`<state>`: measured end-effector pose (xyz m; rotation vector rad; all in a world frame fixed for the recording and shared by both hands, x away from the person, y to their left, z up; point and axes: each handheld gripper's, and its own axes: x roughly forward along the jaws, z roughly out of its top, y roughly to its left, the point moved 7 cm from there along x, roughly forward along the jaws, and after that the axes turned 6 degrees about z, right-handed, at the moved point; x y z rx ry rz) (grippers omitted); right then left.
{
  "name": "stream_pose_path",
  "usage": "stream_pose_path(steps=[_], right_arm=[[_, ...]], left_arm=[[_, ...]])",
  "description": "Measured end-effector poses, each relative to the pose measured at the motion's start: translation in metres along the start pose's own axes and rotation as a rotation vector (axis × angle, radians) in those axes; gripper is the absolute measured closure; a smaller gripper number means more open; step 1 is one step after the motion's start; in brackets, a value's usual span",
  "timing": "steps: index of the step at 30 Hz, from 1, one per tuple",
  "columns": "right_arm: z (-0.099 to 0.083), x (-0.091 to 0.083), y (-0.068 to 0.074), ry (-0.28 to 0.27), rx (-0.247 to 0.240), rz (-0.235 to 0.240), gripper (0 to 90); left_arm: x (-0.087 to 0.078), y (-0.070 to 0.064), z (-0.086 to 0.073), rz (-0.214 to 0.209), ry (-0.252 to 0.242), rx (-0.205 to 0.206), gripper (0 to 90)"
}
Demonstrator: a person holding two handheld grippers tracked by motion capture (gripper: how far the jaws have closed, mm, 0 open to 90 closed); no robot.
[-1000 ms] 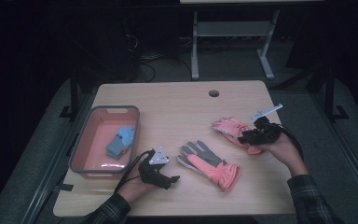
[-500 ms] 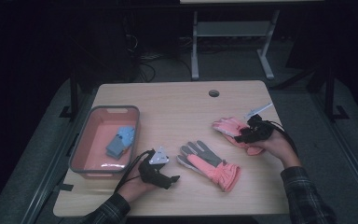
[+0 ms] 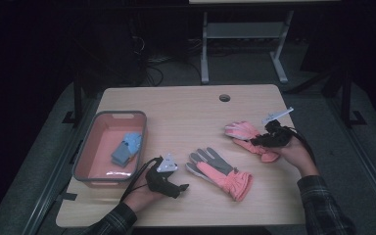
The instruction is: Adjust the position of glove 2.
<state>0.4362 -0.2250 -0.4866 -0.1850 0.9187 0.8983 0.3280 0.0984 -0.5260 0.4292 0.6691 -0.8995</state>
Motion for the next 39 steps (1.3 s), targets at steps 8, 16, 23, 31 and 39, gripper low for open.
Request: stream_pose_path(steps=[8, 16, 23, 31, 39], right_arm=[[0.007, -0.015, 0.017, -0.041, -0.003, 0.043, 81.3], [0.02, -0.032, 0.047, -0.061, -0.034, 0.055, 81.0], [0.03, -0.039, 0.075, -0.063, -0.042, 0.063, 80.9], [0.037, -0.036, 0.109, -0.044, -0.067, 0.079, 80.7], [0.038, -0.024, 0.136, -0.017, -0.08, 0.11, 80.2]], left_arm=[[0.0, 0.0, 0.0, 0.0, 0.0, 0.0, 13.1], [0.0, 0.0, 0.0, 0.003, -0.003, 0.002, 13.1], [0.001, 0.0, 0.001, 0.002, -0.008, -0.006, 13.2], [0.0, 0.0, 0.001, 0.002, -0.006, -0.005, 13.1], [0.0, -0.001, 0.0, -0.001, -0.004, -0.012, 13.1]])
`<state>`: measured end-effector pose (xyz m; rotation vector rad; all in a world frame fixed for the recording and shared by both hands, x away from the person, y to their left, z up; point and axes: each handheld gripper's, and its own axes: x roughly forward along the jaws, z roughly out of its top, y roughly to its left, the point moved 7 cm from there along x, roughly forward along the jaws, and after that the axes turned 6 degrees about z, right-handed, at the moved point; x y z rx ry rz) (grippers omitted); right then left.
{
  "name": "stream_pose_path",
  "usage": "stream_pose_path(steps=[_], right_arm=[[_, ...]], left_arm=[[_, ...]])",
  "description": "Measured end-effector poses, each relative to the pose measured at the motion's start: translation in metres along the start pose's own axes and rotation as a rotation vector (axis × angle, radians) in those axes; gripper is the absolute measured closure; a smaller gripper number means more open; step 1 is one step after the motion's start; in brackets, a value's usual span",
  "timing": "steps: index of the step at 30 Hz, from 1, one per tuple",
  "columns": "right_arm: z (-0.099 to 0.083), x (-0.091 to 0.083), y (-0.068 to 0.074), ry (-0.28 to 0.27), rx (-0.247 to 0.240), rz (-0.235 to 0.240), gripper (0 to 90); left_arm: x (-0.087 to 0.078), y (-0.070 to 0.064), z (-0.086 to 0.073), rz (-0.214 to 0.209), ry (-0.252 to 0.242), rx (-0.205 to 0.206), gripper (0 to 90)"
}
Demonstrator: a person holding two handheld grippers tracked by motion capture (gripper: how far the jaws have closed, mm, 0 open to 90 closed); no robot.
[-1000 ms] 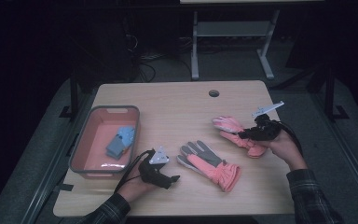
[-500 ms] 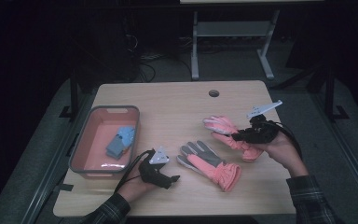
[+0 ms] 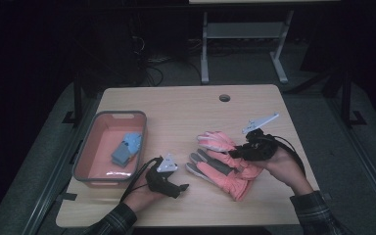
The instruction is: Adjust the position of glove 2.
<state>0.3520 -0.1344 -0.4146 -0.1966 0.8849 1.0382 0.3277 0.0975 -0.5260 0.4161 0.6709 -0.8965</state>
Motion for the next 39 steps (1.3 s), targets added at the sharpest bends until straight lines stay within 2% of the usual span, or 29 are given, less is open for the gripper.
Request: stream_pose_path(steps=[9, 22, 23, 24, 26, 27, 29, 31, 36, 39], right_arm=[[0.002, 0.018, 0.014, 0.042, -0.005, -0.006, 79.5], [0.005, 0.041, 0.023, 0.089, -0.03, -0.006, 73.2], [0.005, 0.041, 0.023, 0.089, -0.03, -0.006, 73.2], [0.005, 0.041, 0.023, 0.081, -0.027, 0.001, 67.8], [0.006, 0.04, 0.023, 0.078, -0.026, 0.002, 66.4], [0.006, 0.038, 0.022, 0.074, -0.026, 0.012, 61.1], [0.006, 0.038, 0.023, 0.069, -0.024, 0.015, 59.9], [0.007, 0.036, 0.022, 0.057, -0.029, 0.017, 54.8], [0.009, 0.032, 0.022, 0.039, -0.041, 0.025, 50.9], [0.013, 0.025, 0.022, 0.008, -0.047, 0.028, 49.3]], left_arm=[[0.0, 0.0, 0.0, -0.001, 0.0, 0.001, 13.1], [0.0, 0.0, 0.0, 0.0, 0.0, -0.001, 13.1], [0.0, 0.0, 0.0, 0.0, 0.0, -0.001, 13.1], [0.0, 0.0, 0.0, 0.0, 0.0, 0.0, 13.1], [0.0, 0.0, 0.0, 0.0, 0.0, 0.0, 13.1], [0.0, 0.0, 0.0, 0.0, -0.001, 0.001, 13.1], [0.0, 0.0, 0.0, 0.0, -0.001, 0.001, 13.1], [0.0, 0.0, 0.0, 0.0, 0.0, 0.001, 13.0], [0.0, 0.0, 0.0, -0.002, 0.008, 0.007, 12.7], [0.0, 0.0, 0.0, -0.001, 0.008, 0.008, 12.7]])
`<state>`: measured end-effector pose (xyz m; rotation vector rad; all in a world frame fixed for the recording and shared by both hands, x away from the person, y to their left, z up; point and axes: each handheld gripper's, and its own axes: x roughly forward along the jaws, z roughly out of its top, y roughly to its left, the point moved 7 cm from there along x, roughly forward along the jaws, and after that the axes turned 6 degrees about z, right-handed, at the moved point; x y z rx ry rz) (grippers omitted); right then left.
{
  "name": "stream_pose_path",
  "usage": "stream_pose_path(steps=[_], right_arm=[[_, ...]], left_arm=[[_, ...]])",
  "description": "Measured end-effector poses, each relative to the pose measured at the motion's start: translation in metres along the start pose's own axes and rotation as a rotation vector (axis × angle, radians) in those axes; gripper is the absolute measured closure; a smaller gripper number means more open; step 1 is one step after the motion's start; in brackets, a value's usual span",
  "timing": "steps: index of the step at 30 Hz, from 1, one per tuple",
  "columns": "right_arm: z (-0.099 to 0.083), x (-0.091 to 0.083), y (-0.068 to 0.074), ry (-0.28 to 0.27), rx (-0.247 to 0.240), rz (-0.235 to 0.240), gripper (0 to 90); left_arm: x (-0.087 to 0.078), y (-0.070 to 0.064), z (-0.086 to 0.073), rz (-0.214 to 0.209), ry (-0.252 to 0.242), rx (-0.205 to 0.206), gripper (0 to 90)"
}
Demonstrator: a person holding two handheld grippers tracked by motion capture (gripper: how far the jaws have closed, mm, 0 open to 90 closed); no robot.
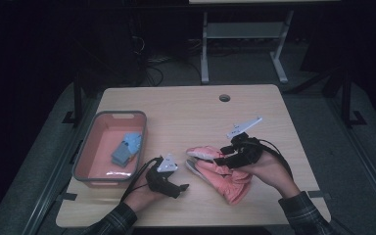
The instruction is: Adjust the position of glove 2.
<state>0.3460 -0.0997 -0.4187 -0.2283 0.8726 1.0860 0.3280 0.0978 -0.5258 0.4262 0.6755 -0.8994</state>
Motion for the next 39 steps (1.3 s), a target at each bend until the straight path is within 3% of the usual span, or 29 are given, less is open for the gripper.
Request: stream_pose_path(steps=[4, 9, 10, 11, 16, 17, 21, 25, 39], right_arm=[[0.002, -0.013, -0.006, -0.043, -0.007, -0.009, 55.4], [-0.004, -0.029, -0.021, -0.078, 0.011, -0.037, 68.8], [-0.004, -0.029, -0.021, -0.078, 0.011, -0.037, 68.8], [-0.009, -0.036, -0.029, -0.085, 0.022, -0.061, 75.6], [-0.03, -0.048, -0.052, -0.092, 0.07, -0.111, 88.0], [-0.03, -0.048, -0.052, -0.092, 0.07, -0.111, 88.0], [-0.058, -0.049, -0.069, -0.076, 0.092, -0.131, 89.8], [-0.076, -0.046, -0.077, -0.071, 0.105, -0.113, 89.8], [-0.111, -0.026, -0.075, -0.015, 0.123, -0.034, 89.6]], left_arm=[[-0.001, 0.001, 0.002, 0.018, 0.014, -0.016, 16.0], [-0.007, 0.003, 0.005, 0.035, 0.028, -0.036, 43.9], [-0.009, 0.003, 0.007, 0.036, 0.017, -0.045, 43.9], [-0.014, 0.003, 0.011, 0.029, 0.01, -0.054, 60.2], [-0.015, -0.007, 0.021, 0.0, 0.006, -0.04, 87.1], [-0.013, -0.009, 0.024, -0.004, 0.006, -0.037, 87.1], [-0.002, -0.014, 0.034, -0.003, 0.017, -0.022, 89.3], [0.01, -0.017, 0.04, 0.001, 0.032, -0.008, 89.3], [0.026, -0.004, 0.053, 0.013, 0.037, -0.041, 89.2]])
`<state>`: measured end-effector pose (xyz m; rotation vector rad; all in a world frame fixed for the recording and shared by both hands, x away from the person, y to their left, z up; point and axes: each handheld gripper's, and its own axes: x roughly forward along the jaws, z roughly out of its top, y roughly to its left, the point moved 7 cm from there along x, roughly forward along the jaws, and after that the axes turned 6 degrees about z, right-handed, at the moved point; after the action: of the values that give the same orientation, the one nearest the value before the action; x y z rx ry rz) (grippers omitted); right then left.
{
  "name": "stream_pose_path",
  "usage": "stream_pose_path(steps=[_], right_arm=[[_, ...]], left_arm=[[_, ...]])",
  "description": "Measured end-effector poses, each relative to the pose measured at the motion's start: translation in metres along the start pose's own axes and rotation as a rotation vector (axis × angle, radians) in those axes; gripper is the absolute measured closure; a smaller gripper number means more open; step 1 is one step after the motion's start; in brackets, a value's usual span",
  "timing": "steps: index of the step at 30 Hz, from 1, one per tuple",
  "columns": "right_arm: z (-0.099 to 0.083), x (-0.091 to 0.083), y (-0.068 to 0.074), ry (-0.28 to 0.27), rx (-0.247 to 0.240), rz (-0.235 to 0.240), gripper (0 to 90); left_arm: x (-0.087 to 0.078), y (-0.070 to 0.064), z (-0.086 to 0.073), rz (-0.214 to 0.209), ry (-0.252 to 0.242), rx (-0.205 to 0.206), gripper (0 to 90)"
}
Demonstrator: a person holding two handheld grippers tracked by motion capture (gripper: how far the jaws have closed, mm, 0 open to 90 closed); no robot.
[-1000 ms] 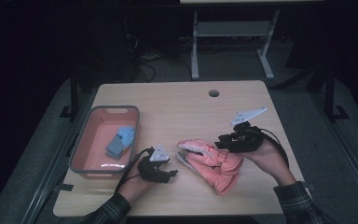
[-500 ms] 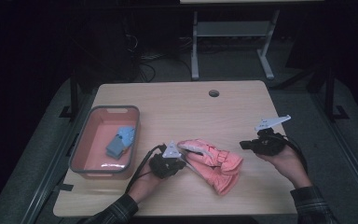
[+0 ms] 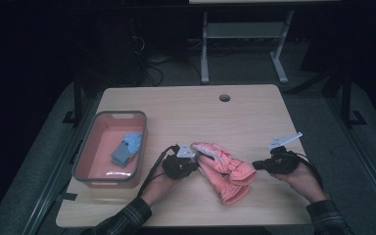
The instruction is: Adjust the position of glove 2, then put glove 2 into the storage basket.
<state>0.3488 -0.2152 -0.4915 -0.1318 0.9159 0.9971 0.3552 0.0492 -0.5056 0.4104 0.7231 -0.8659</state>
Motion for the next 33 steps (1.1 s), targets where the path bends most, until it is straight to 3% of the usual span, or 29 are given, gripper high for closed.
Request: stream_pose_path(steps=[9, 27, 30, 33], right_arm=[[-0.016, 0.004, 0.014, 0.029, -0.013, 0.055, 89.6], [-0.017, 0.015, 0.033, 0.062, -0.066, 0.128, 89.6], [-0.018, 0.017, 0.036, 0.068, -0.071, 0.143, 89.6], [-0.021, 0.018, 0.038, 0.075, -0.063, 0.153, 89.6]], left_arm=[[0.013, 0.01, 0.015, -0.026, 0.012, 0.004, 89.4], [0.039, 0.024, 0.036, -0.049, 0.013, -0.01, 89.5], [0.032, 0.024, 0.032, -0.057, 0.029, -0.017, 89.5], [0.017, 0.018, 0.026, -0.069, 0.038, 0.005, 89.5]])
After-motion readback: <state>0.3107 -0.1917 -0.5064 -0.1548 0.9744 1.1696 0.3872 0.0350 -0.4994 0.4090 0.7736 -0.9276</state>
